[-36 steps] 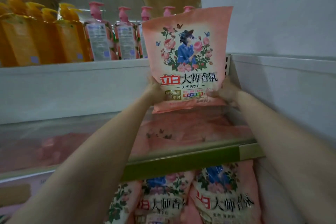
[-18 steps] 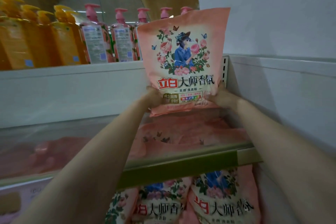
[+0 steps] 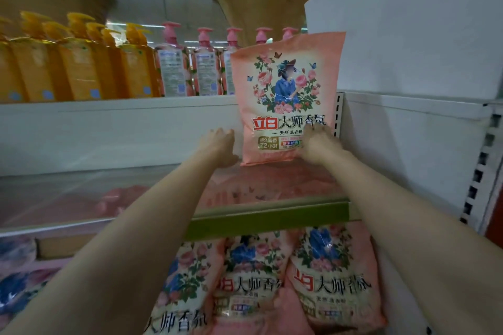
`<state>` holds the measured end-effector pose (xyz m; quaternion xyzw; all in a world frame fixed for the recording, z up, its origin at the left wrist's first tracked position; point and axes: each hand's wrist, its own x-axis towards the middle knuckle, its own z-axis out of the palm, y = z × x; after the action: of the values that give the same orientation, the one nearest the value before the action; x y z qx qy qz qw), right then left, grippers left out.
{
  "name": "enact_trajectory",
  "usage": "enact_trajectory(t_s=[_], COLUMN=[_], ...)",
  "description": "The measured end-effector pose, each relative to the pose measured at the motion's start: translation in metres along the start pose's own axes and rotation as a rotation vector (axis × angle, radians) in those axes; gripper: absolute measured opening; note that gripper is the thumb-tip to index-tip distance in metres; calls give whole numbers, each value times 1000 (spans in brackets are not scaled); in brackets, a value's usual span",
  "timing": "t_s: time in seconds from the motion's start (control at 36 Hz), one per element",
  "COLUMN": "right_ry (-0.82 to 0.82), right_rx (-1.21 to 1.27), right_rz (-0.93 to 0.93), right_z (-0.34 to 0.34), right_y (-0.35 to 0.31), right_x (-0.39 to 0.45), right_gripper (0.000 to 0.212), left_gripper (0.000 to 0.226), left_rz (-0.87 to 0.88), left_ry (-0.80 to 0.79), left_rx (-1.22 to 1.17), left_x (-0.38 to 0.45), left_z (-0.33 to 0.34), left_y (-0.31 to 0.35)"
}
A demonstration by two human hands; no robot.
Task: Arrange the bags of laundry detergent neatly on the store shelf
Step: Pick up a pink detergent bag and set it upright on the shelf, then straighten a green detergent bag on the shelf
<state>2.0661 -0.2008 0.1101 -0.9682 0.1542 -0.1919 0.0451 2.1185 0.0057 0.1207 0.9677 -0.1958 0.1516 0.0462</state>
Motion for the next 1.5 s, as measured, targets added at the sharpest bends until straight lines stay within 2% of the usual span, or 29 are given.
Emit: enact_trajectory(t_s=[0.06,0.14,0.25,0.36,0.53,0.78,1.11,1.39,1.5], right_ry=[-19,-37,-26,3,-38,-47,-61,-121,-131], right_rx=[28,59,52,73,81,97,156,216,229], right_rz=[-144,-260,-352,-423,-492,-604,-692,-729,-739], right_z=[-9,-20,-28,-34,-34,-39,-47,-39,-37], right_y=[-15,-41,-67,-98,-155,-247,-358,-448,-481], right_x=[-9,-22,-33,-42,-58,-89,-141,-195,-214], right_gripper=[63,68,54,56,57,59,61,60,60], left_gripper=[52,48,47,47,46,55,53,47,66], left_rz=[28,66,63,29,-57,-211,-258,-336,-384], left_ry=[5,-42,-39,-13,6,10,42,50,90], left_rx=[27,1,37,58,84,81,231,193,153], left_x=[-7,-22,-39,-61,-96,-154,-226,-295,-319], left_z=[-9,-22,-34,-46,-58,-84,-117,-131,-135], left_y=[-10,-26,-48,-75,-125,-205,-300,-378,-409])
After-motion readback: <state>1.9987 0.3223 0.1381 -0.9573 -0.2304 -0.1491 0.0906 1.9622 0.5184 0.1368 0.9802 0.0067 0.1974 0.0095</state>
